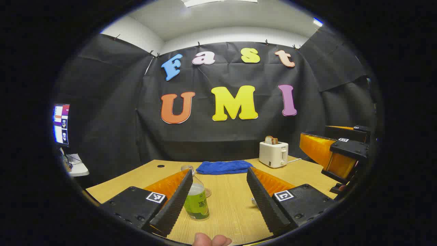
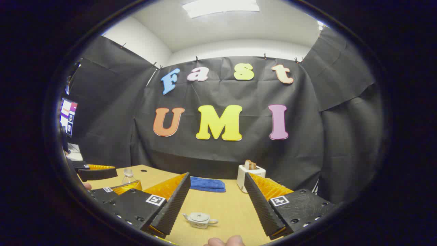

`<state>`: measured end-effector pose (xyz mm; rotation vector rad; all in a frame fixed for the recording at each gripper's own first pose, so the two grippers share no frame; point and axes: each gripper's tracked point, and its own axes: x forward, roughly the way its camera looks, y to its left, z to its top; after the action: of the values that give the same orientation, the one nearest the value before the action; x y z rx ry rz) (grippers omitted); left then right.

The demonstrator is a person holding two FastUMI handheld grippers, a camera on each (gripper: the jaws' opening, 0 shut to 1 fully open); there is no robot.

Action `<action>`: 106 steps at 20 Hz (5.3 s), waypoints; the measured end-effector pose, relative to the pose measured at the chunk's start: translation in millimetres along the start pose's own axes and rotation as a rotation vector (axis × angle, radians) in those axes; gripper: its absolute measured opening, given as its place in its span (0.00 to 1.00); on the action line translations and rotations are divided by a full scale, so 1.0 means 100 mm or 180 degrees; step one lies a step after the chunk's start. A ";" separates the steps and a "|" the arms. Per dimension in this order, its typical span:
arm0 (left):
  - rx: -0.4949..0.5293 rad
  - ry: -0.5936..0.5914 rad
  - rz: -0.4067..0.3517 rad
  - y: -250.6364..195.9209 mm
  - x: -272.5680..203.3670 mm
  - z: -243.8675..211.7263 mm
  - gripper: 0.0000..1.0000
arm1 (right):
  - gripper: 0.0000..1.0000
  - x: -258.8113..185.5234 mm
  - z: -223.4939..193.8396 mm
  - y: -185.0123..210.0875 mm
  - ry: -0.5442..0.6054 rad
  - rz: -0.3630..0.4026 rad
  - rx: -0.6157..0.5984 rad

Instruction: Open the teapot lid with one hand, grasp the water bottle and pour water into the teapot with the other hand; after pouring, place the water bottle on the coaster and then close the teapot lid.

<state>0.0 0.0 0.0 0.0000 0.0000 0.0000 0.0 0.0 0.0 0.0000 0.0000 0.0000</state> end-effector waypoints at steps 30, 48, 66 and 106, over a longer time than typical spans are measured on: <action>-0.0022 0.0053 0.0057 0.06 0.04 -0.08 0.99 | 0.95 0.04 -0.47 0.06 0.0288 0.0096 0.0056; -0.0139 0.0179 0.0352 0.59 0.11 -0.20 0.99 | 0.96 0.69 -1.73 0.41 0.1064 0.0201 -0.0082; -0.0180 0.0252 0.0421 0.77 0.12 -0.27 0.99 | 0.01 0.92 -1.96 0.50 0.1285 0.0169 -0.0117; -0.0271 0.1290 0.0355 0.49 0.42 -1.63 1.00 | 0.01 0.81 -1.48 0.06 0.1142 0.0460 0.0082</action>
<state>41.8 49.2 -163.4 -0.0853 0.4052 0.1116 81.5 6.1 -148.4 0.0257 0.3587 0.1447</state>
